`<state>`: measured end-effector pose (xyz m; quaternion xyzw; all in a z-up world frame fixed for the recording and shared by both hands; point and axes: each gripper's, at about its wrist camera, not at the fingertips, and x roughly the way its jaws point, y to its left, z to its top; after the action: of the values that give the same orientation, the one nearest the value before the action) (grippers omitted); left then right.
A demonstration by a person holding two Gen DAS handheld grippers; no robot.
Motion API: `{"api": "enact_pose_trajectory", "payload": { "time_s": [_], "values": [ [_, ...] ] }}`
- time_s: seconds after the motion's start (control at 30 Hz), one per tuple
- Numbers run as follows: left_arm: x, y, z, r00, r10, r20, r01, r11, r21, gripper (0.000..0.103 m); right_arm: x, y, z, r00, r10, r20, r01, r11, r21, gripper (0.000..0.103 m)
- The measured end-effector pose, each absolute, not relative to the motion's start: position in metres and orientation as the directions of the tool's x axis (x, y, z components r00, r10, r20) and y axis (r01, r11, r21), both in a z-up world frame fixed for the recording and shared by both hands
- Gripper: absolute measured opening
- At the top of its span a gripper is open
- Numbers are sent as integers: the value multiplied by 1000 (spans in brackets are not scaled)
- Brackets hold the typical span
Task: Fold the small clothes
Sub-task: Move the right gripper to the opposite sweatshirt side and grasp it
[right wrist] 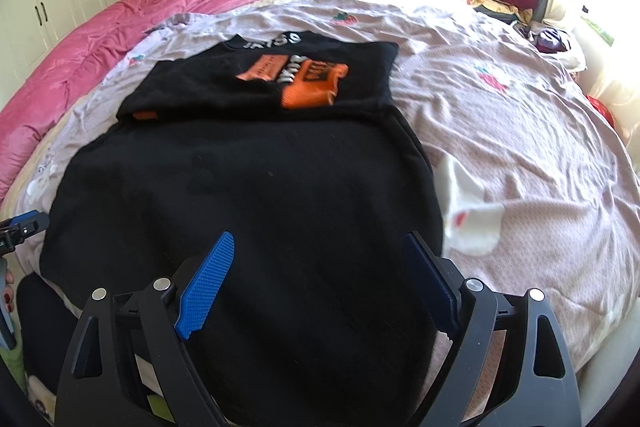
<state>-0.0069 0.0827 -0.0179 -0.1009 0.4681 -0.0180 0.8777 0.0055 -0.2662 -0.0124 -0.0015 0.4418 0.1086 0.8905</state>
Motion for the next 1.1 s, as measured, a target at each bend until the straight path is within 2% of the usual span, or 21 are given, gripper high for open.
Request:
{"api": "enact_pose_trajectory", "payload": {
  "time_s": [0.2,0.27,0.37,0.6,0.63,0.73,0.83,0.87,1.0,1.1],
  "values": [
    [-11,77,-24,548,-151,-822,-44,977,-208,93,-4,-284,-18,570,171,-804,-166,982,91,85],
    [-11,73,-26,544,-150,-825,-30,980,-198,90,-7,-291,-22,559,174,-811,-155,982,103,85],
    [-11,71,-30,534,-162,-830,-24,978,-206,83,-14,-298,-28,540,172,-824,-141,984,112,85],
    [-12,71,-34,522,-179,-834,-24,974,-224,54,-30,-312,-38,503,185,-844,-145,981,129,84],
    [-12,73,-34,521,-186,-833,-26,972,-233,48,-32,-314,-39,500,187,-846,-148,981,129,81],
    [-13,75,-35,518,-196,-832,-26,969,-245,31,-36,-321,-41,485,194,-853,-143,980,141,61],
    [-12,75,-35,511,-206,-835,-19,968,-250,18,-37,-324,-41,482,213,-850,-145,976,162,41],
    [-12,74,-35,509,-208,-835,-16,968,-251,17,-38,-325,-40,482,220,-848,-150,974,168,35],
    [-12,75,-37,503,-213,-837,-14,967,-255,16,-37,-324,-40,480,235,-845,-171,970,173,32],
    [-10,75,-40,496,-218,-841,-15,966,-259,16,-34,-323,-43,473,241,-848,-168,969,182,34]
  ]
}}
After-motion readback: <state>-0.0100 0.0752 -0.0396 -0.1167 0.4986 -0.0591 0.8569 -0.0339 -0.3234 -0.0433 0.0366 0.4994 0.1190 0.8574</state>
